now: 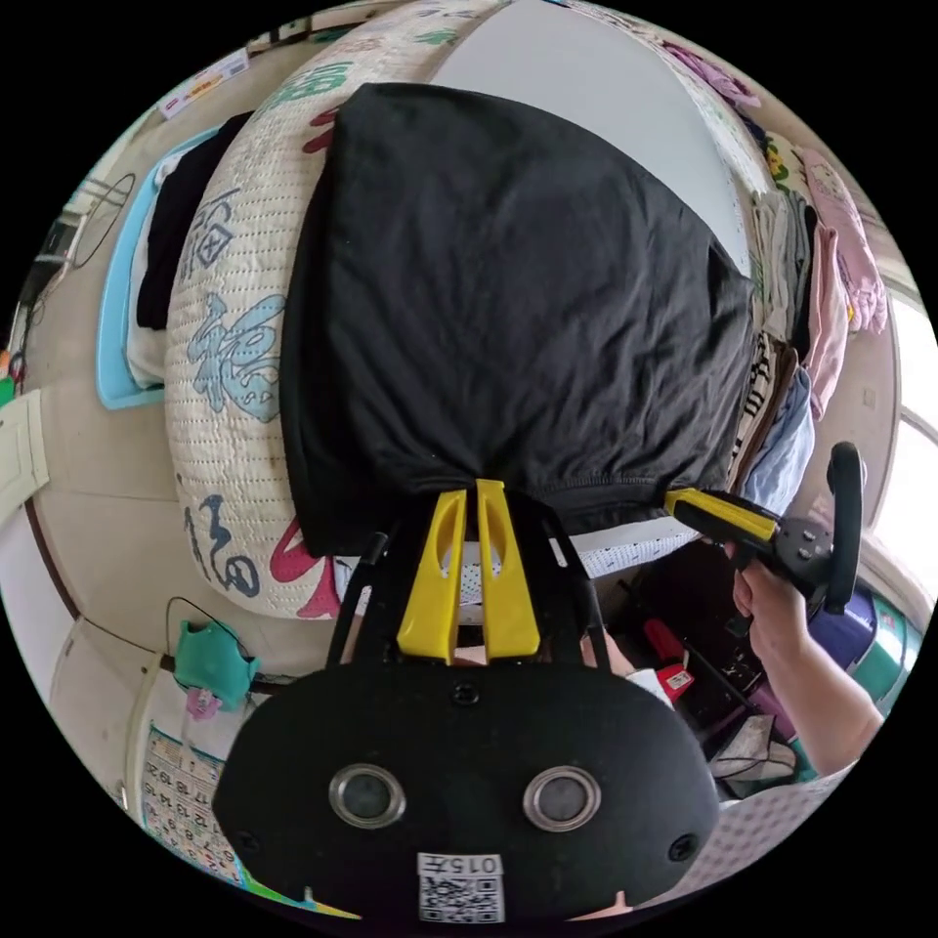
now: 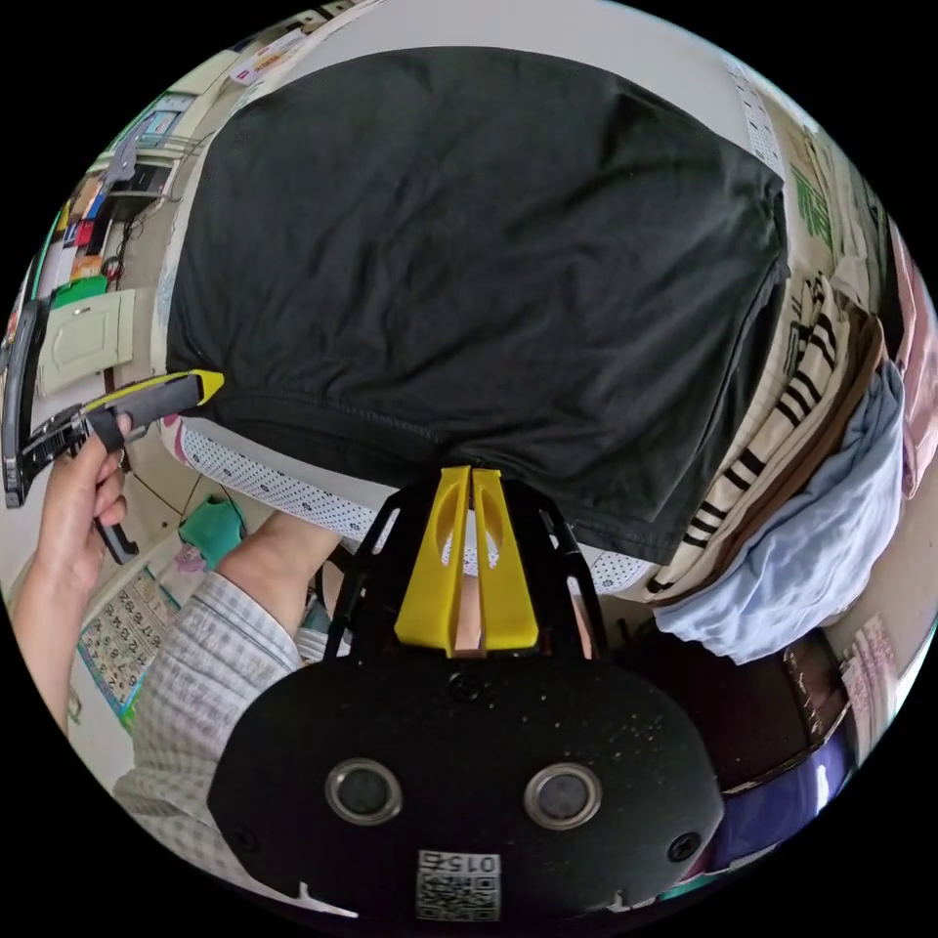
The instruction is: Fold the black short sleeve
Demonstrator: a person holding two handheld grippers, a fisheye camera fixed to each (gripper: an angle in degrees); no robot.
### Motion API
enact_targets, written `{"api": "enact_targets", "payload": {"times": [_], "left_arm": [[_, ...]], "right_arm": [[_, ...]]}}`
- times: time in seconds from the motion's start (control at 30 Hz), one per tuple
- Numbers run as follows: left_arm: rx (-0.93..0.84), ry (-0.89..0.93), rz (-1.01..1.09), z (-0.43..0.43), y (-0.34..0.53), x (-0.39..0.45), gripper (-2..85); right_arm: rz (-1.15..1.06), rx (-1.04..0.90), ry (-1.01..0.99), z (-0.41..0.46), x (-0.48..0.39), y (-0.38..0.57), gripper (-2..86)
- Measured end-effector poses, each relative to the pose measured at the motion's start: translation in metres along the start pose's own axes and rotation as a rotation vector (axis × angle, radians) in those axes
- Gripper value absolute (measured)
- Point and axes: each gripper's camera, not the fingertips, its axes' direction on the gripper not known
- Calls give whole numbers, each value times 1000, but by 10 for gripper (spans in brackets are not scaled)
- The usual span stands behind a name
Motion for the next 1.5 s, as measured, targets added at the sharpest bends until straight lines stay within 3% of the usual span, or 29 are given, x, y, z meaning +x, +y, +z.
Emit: {"api": "enact_targets", "payload": {"times": [0.3, 1.27, 1.37, 1.5], "left_arm": [[-24, -93, 146, 3, 4, 15, 0], [-16, -73, 135, -2, 29, 11, 1], [-16, -67, 131, -4, 32, 10, 1], [-22, 17, 89, -15, 39, 0, 2]], "right_arm": [[11, -2, 42, -1, -15, 2, -3], [2, 32, 13, -16, -17, 31, -3], [27, 30, -19, -19, -11, 36, -3], [163, 79, -245, -35, 24, 56, -4]]}}
